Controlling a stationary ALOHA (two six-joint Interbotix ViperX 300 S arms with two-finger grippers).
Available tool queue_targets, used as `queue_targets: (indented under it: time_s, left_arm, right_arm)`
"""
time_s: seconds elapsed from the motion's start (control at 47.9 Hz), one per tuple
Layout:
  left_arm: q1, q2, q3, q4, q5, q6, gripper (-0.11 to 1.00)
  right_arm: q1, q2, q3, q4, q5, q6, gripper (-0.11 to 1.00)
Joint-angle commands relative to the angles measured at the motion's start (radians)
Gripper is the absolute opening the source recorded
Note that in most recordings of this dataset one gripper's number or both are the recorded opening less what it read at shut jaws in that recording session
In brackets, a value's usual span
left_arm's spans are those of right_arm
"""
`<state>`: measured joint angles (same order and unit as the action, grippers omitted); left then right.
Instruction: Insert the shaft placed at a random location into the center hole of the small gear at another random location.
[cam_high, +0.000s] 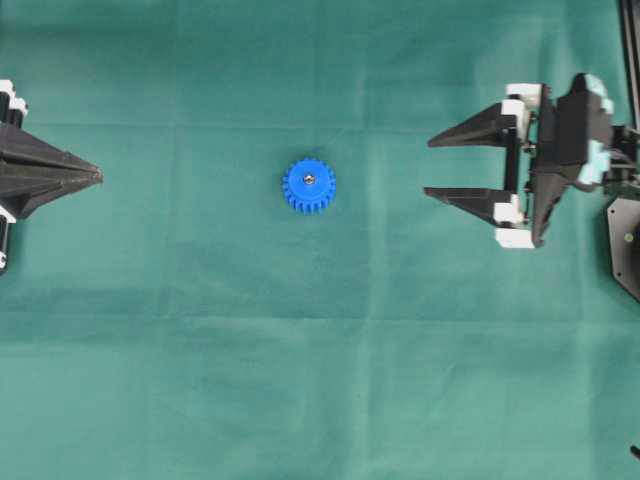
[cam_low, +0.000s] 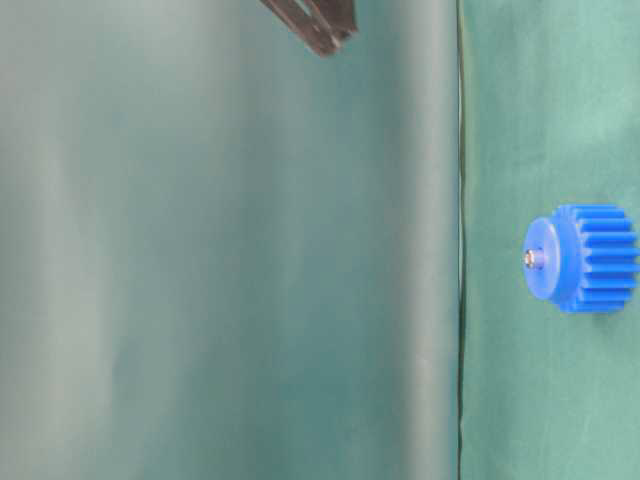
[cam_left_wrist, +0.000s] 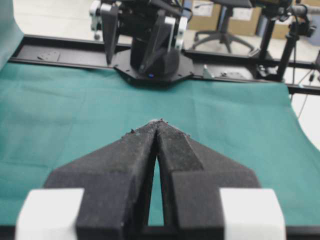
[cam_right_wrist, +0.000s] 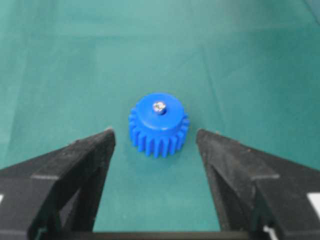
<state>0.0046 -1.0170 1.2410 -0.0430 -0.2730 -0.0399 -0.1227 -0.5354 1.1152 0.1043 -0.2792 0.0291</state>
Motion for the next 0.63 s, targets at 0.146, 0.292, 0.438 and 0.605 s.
queue_targets:
  time_s: [0.146,0.292,0.438,0.605]
  left_arm:
    - [0.003,0.005,-0.009,-0.002,-0.005,0.002,-0.01]
    - [0.003,0.005,-0.009,-0.002,-0.005,0.002,-0.01]
    - [0.003,0.005,-0.008,-0.002,-0.005,0.002,-0.01]
    - [0.003,0.005,-0.008,-0.002,-0.005,0.002,-0.01]
  right_arm:
    - [0.003,-0.075,0.017,0.003,0.034,0.002,0.71]
    - [0.003,-0.075,0.018,0.005,0.035,0.002,0.71]
    - [0.003,-0.077,0.018,0.005,0.035,0.0,0.71]
    - [0.003,-0.077,0.017,0.003,0.034,0.0,0.71]
